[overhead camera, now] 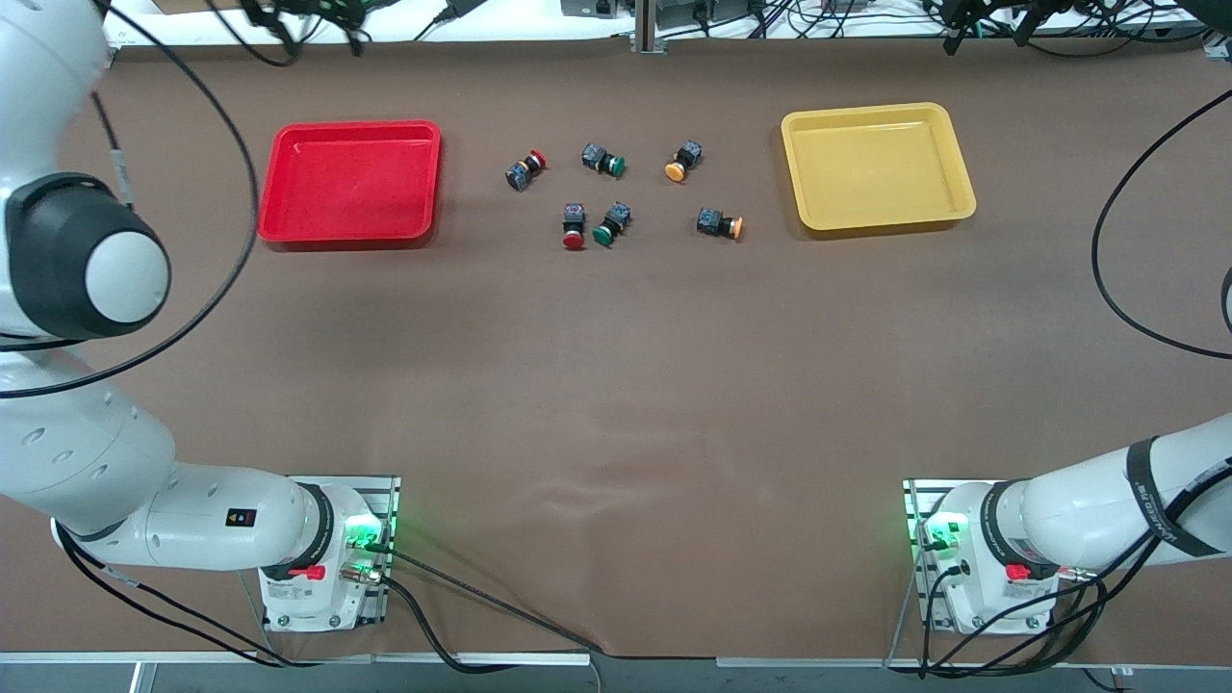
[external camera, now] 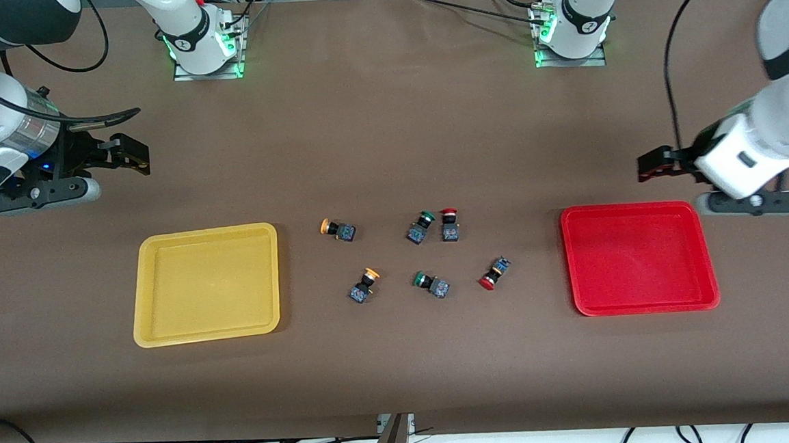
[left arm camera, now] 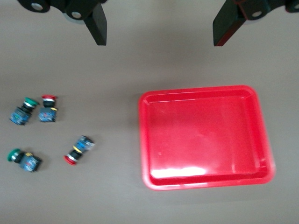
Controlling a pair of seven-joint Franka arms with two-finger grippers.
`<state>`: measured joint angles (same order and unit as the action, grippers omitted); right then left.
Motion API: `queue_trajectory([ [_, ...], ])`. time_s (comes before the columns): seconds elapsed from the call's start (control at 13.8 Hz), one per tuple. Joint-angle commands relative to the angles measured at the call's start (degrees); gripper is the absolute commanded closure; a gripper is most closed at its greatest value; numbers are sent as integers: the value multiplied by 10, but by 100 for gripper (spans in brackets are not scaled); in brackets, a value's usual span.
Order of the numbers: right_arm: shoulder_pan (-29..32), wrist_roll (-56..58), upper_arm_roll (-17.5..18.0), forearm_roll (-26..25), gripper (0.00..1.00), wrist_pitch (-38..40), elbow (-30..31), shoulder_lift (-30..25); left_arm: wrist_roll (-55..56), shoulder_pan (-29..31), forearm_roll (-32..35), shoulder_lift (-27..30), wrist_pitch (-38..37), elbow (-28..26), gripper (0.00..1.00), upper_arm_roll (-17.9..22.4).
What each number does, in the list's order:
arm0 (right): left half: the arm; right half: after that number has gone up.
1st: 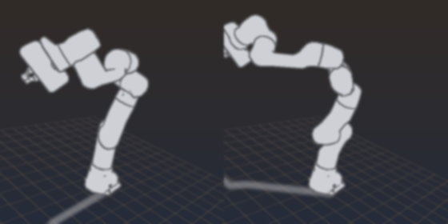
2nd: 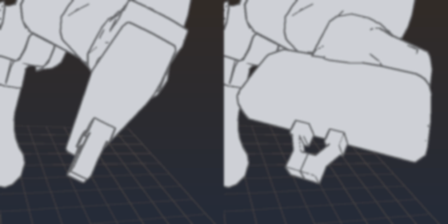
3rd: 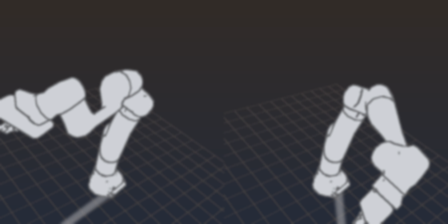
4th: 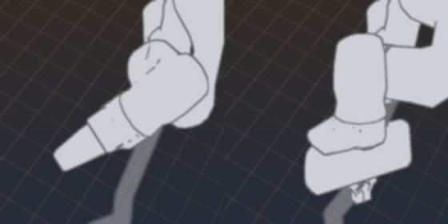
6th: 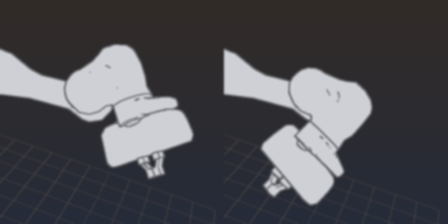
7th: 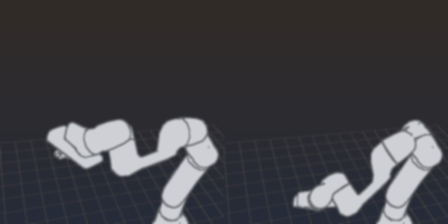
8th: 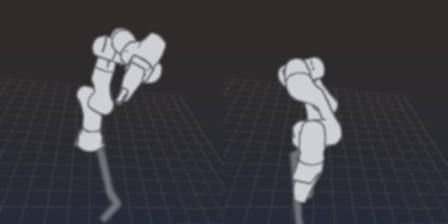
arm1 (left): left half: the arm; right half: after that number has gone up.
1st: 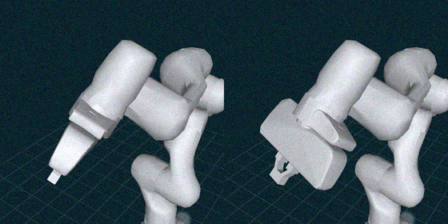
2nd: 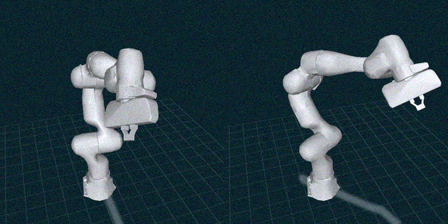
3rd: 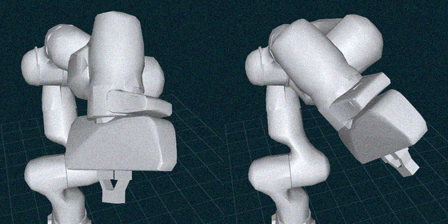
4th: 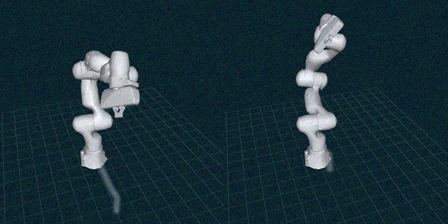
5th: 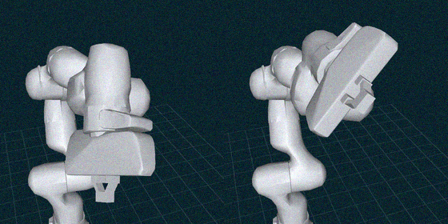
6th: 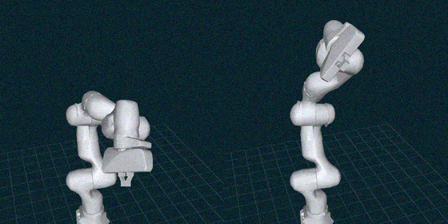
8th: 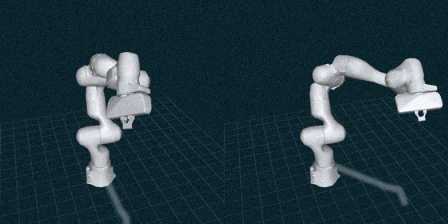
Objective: Place red and yellow buttons in trays
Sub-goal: 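Reach the left gripper down and grasp a red-capped button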
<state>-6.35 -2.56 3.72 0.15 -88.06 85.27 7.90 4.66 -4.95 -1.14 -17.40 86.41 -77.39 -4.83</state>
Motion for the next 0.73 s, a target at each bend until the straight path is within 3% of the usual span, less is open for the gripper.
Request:
queue_trajectory([
  [0.0,15,4,-6,15,0,-17,-10,20,42,-57,-11,-38,29,24,0,3],
  [0.36,21,6,-10,10,0,11,-13,25,197,-155,-11,-138,163,22,0,4],
  [0.65,13,-3,-3,8,0,-1,-13,25,234,-185,-10,-211,264,13,0,3],
])
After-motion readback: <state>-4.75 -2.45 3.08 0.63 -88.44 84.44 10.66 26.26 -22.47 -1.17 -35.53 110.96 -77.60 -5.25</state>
